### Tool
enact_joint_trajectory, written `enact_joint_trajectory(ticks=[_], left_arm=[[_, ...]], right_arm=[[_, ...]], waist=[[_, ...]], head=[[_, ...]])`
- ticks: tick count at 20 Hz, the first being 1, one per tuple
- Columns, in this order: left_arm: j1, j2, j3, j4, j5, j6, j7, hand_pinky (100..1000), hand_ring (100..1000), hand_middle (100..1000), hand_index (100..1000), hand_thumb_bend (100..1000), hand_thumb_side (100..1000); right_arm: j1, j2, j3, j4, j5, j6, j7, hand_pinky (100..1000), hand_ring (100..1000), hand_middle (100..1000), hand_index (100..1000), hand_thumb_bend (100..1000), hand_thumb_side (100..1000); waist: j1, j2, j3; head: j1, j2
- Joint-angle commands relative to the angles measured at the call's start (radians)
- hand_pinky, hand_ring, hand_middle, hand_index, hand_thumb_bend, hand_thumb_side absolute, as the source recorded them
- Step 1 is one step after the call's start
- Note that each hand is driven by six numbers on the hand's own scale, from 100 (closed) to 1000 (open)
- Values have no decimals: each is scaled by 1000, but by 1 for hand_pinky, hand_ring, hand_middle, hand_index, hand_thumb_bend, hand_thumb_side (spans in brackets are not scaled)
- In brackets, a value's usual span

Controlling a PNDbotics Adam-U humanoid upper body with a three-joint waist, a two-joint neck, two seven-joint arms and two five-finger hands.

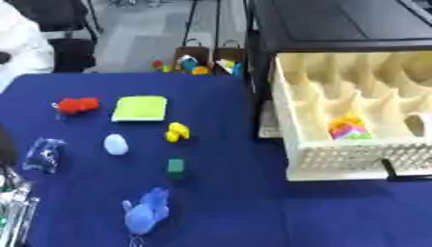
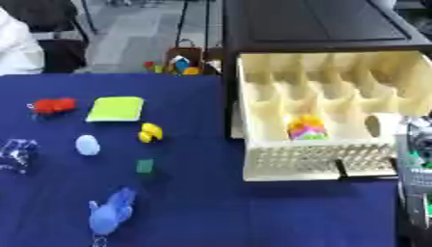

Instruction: Pick up objects from table and place into drawer.

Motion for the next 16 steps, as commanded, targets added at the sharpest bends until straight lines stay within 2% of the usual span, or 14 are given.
enact_joint_trajectory(ticks=[1, 4, 11, 16], left_arm=[[-5, 14, 7, -13, -4, 1, 2, 580, 705, 673, 791, 461, 1000], [-4, 21, 10, -13, -10, 9, -2, 584, 711, 682, 800, 478, 1000], [0, 29, 14, -13, -27, 38, -26, 595, 725, 702, 824, 538, 1000], [4, 41, 19, -13, -40, 58, -41, 602, 733, 714, 840, 571, 1000]], right_arm=[[-16, -21, 0, -9, 7, -15, -17, 624, 698, 674, 769, 100, 1000], [-15, -19, -1, -9, 7, -14, -17, 625, 698, 674, 769, 100, 1000], [-13, -16, -1, -9, 10, -13, -19, 625, 698, 675, 768, 100, 1000], [-11, -14, -2, -9, 14, -11, -21, 625, 698, 675, 768, 100, 1000]], waist=[[-1, -23, 1], [0, -26, 2], [0, -39, 0], [2, -50, 0]], head=[[0, 5], [0, 21], [-8, 98], [-10, 127]])
